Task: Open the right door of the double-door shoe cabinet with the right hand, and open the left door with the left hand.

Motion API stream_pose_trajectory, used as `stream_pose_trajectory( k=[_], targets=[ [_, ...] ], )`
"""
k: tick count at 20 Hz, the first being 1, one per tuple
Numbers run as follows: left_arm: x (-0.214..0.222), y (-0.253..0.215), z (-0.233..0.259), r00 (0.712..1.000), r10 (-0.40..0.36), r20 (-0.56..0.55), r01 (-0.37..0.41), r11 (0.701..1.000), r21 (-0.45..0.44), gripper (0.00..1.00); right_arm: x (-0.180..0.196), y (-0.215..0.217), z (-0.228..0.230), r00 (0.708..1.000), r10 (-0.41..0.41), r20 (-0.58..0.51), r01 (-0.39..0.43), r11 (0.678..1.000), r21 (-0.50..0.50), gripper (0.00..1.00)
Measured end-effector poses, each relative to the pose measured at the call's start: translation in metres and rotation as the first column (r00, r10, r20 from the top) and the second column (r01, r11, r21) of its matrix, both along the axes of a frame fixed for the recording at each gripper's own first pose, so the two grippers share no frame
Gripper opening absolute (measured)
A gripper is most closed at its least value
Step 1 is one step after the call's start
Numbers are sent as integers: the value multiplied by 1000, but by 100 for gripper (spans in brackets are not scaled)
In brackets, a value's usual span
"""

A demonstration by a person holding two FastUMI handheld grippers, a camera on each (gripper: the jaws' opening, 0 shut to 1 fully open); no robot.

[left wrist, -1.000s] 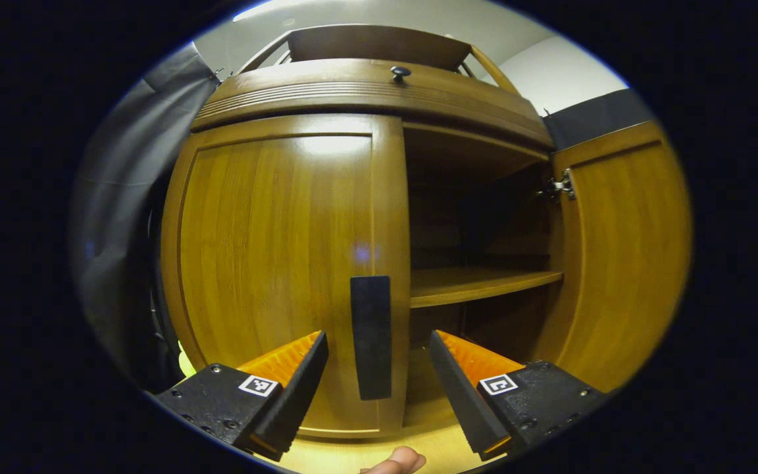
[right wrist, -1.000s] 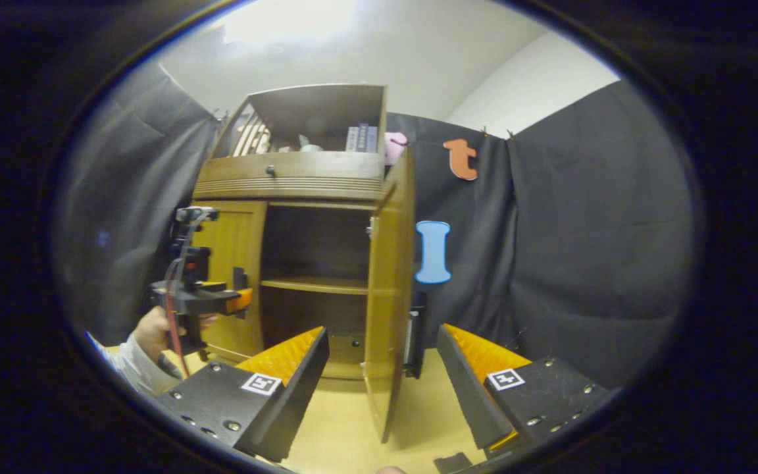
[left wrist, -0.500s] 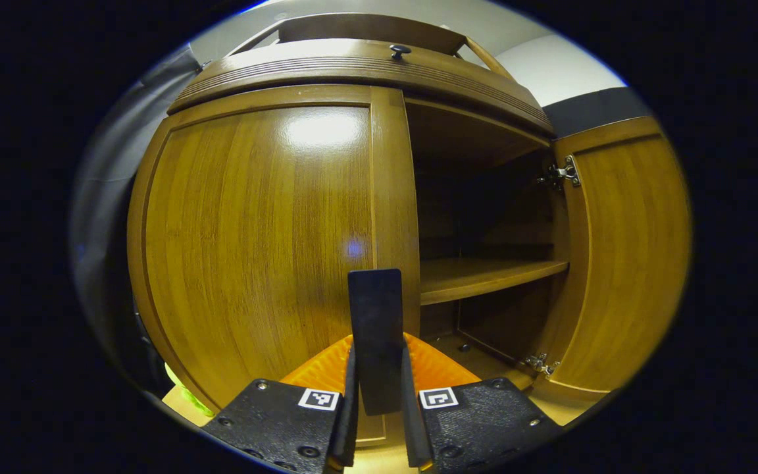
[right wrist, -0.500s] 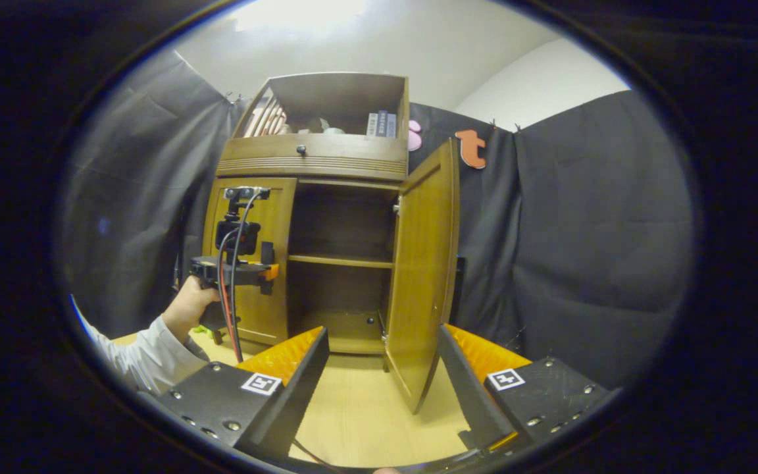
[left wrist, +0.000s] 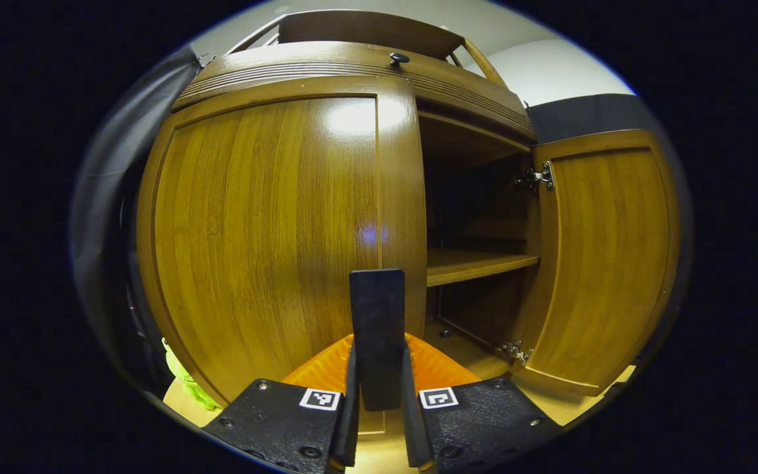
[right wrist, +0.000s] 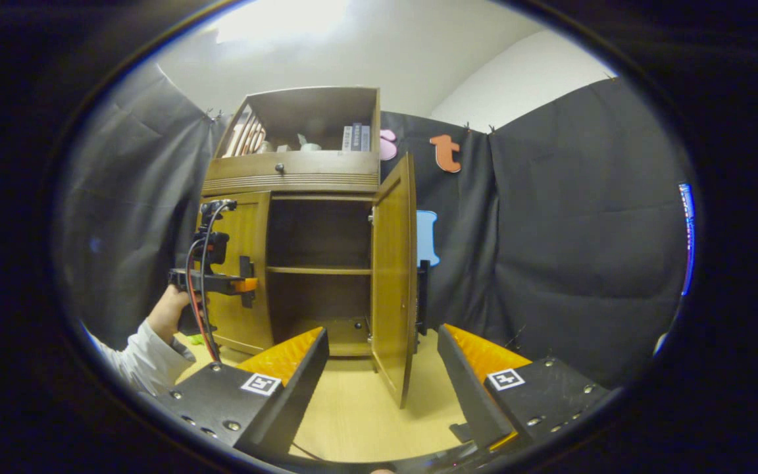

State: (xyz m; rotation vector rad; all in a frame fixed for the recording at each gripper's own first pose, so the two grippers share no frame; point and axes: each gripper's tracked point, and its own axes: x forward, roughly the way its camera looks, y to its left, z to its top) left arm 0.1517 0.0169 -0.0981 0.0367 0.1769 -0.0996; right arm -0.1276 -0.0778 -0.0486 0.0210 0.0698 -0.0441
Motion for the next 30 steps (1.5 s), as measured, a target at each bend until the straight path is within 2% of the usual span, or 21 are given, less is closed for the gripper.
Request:
stream_pose_trajectory(
  k=[3,9,13,14,15,16,17,18,21,25,26,27,30],
  targets=[
    [-17,1,3,1000,-7,-2,7,1000,-4,30,-2,-2,6,1000,-6,12,6,1000,2,98],
    [-55,7,9,997,-80,1,80,996,-26,30,-3,10,10,999,18,26,-19,1000,3,98],
    [-87,17,16,998,-69,8,70,997,-16,30,-8,15,19,999,18,28,-18,1000,11,98],
    [-96,21,16,998,-66,8,66,998,-23,30,-8,17,24,999,18,33,-19,1000,19,94],
    [-104,25,17,998,-62,9,63,998,-29,29,-9,20,30,999,20,38,-21,999,29,98],
    [-111,29,19,998,-60,8,61,998,-32,30,-10,23,35,999,24,41,-25,999,34,98],
    [-118,34,20,998,-58,8,58,998,-34,30,-11,24,39,999,22,38,-23,999,29,94],
    [-125,39,22,998,-54,15,54,998,-38,30,-12,24,43,999,14,34,-15,1000,23,98],
    [-144,54,27,999,-41,23,42,999,-32,30,-17,31,60,999,14,36,-14,1000,13,100],
    [-163,73,30,999,-34,8,35,999,-30,29,-20,46,87,998,38,57,-39,999,20,98],
    [-167,77,31,1000,-31,7,31,999,-31,29,-21,51,91,997,49,57,-50,999,21,93],
    [-170,82,32,1000,-26,4,26,999,-28,29,-22,55,94,997,58,55,-59,998,25,98],
    [-178,92,35,1000,-6,6,6,1000,-22,27,-27,61,104,997,66,48,-67,998,19,98]
  ],
)
